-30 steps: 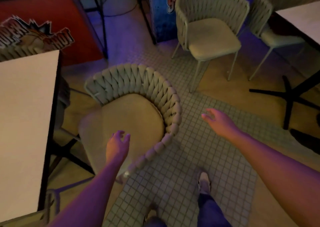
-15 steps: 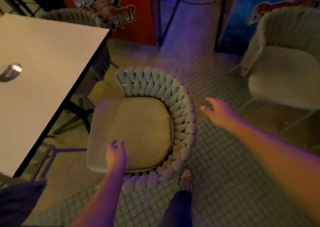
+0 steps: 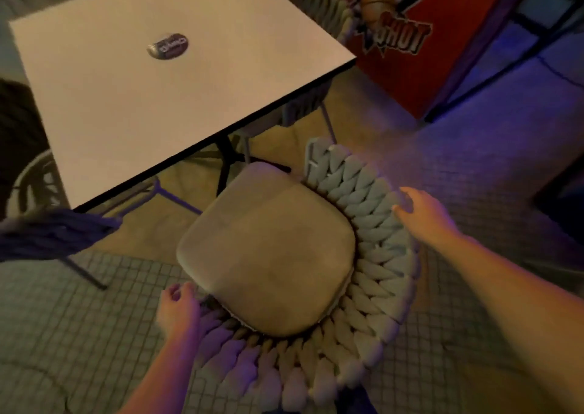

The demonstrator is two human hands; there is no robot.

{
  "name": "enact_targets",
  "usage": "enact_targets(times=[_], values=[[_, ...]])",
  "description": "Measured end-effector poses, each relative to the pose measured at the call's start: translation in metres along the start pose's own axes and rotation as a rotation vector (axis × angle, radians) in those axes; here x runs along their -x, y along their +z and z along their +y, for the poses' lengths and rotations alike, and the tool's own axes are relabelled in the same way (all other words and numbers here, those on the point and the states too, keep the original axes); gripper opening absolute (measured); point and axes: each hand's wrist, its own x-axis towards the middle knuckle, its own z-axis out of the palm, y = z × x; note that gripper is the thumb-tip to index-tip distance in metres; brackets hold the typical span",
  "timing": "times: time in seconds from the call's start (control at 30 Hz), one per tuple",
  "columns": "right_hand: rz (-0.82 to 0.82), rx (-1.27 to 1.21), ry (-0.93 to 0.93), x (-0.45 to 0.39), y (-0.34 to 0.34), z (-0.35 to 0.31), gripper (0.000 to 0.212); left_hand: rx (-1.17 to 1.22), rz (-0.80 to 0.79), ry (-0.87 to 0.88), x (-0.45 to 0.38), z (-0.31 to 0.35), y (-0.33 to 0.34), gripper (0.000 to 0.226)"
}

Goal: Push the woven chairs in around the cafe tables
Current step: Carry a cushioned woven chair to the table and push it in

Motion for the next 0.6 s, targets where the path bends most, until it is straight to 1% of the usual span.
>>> enact_targets(times=[0.07, 0.1, 0.2, 0.3, 0.37, 0.43, 0.5, 0.53, 0.57, 0.6], values=[[-0.012, 0.034, -0.068, -0.031, 0.003, -0.002, 0.055, -0.023, 0.160, 0.017, 0.007, -0.008, -0.001, 0.040], [-0.023, 0.050, -0.098, -0.044, 0.004, -0.003, 0.056, -0.029, 0.215, 0.028, 0.011, -0.012, -0.001, 0.040], [-0.080, 0.109, -0.155, -0.075, 0.008, -0.004, 0.058, -0.115, 0.319, 0.017, 0.017, -0.026, 0.001, 0.040], [-0.132, 0.160, -0.159, -0.100, 0.015, -0.003, 0.062, -0.187, 0.399, -0.085, 0.015, -0.039, 0.002, 0.052], [-0.158, 0.177, -0.147, -0.112, 0.022, -0.002, 0.064, -0.189, 0.390, -0.170, 0.012, -0.049, 0.000, 0.061], [-0.197, 0.189, -0.170, -0.122, 0.029, -0.002, 0.067, -0.124, 0.297, -0.212, 0.009, -0.062, 0.000, 0.064], [-0.236, 0.179, -0.193, -0.131, 0.037, -0.001, 0.072, -0.043, 0.229, -0.210, 0.009, -0.070, 0.004, 0.049], [-0.237, 0.163, -0.199, -0.134, 0.042, 0.001, 0.074, -0.037, 0.227, -0.210, 0.009, -0.074, 0.006, 0.043], [-0.223, 0.147, -0.197, -0.136, 0.046, 0.003, 0.074, -0.049, 0.233, -0.216, 0.007, -0.079, 0.008, 0.042], [-0.205, 0.138, -0.193, -0.138, 0.049, 0.005, 0.072, -0.062, 0.241, -0.223, 0.005, -0.082, 0.009, 0.046]])
